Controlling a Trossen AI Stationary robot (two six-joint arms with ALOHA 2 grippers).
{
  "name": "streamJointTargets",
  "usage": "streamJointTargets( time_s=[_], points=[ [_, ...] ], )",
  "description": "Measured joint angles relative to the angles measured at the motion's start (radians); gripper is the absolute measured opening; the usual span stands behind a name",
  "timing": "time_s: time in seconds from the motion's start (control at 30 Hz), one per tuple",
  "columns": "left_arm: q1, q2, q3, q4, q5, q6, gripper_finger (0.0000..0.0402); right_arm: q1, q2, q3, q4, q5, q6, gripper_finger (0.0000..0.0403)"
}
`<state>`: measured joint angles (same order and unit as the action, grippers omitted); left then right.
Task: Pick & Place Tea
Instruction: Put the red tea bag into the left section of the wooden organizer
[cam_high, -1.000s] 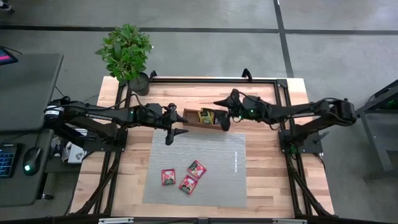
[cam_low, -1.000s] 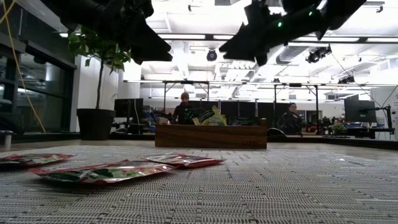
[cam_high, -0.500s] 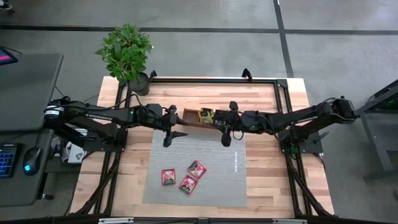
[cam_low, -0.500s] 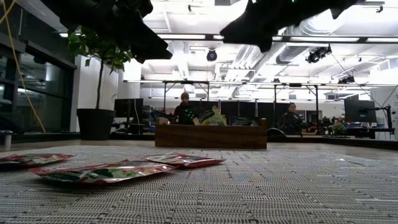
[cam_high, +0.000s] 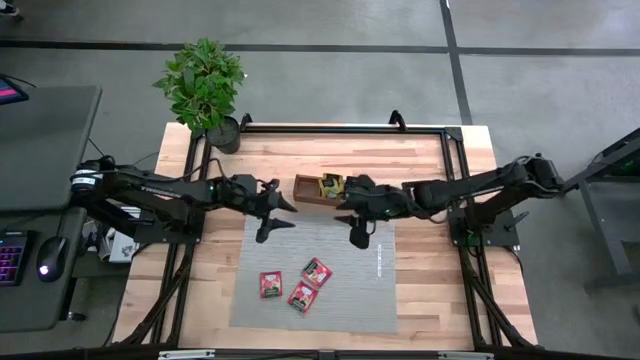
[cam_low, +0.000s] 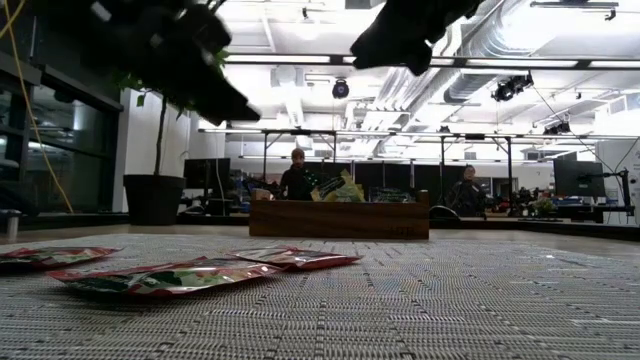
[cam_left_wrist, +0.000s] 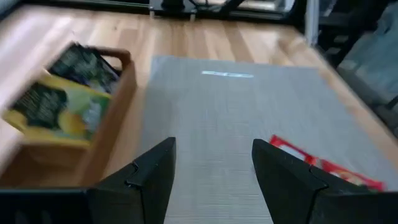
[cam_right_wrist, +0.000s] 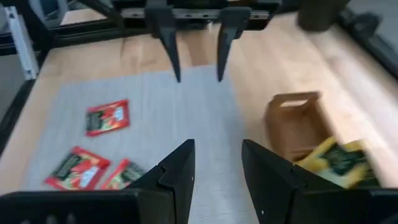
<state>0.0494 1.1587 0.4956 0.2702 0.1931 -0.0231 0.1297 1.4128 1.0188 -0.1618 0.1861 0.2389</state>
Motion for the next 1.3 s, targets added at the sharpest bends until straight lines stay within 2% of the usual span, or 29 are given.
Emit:
streamJointTargets(
  time_s=[0.13,0.23,0.43,0.53,0.63,0.87,1.03,1.3],
  points=[
    [-0.028,0.000,-0.133,0.211,0.032,-0.117,0.0211,0.034,0.063,0.002,0.002,-0.040,0.035,0.0127],
    [-0.080,0.000,-0.187,0.322,0.029,-0.174,0.0211,0.073,0.122,0.002,-0.007,-0.051,0.054,0.0114],
    [-0.225,0.000,-0.196,0.319,-0.028,-0.192,0.0211,0.137,0.235,0.002,0.048,-0.066,0.163,0.0037],
    [-0.289,0.015,-0.196,0.300,-0.101,-0.211,0.0211,0.156,0.278,0.002,0.115,-0.048,0.222,0.0006],
    [-0.327,0.045,-0.196,0.288,-0.155,-0.247,0.0211,0.167,0.312,0.002,0.167,-0.019,0.281,0.0011],
    [-0.332,0.152,-0.196,0.367,-0.136,-0.331,0.0211,0.206,0.380,0.002,0.195,-0.049,0.379,0.0002],
    [-0.332,0.237,-0.192,0.478,-0.104,-0.350,0.0211,0.237,0.421,0.064,0.137,-0.055,0.364,0.0001],
    [-0.332,0.366,-0.090,0.490,-0.101,-0.421,0.0211,0.240,0.521,0.152,0.052,-0.090,0.306,0.0001]
  ],
)
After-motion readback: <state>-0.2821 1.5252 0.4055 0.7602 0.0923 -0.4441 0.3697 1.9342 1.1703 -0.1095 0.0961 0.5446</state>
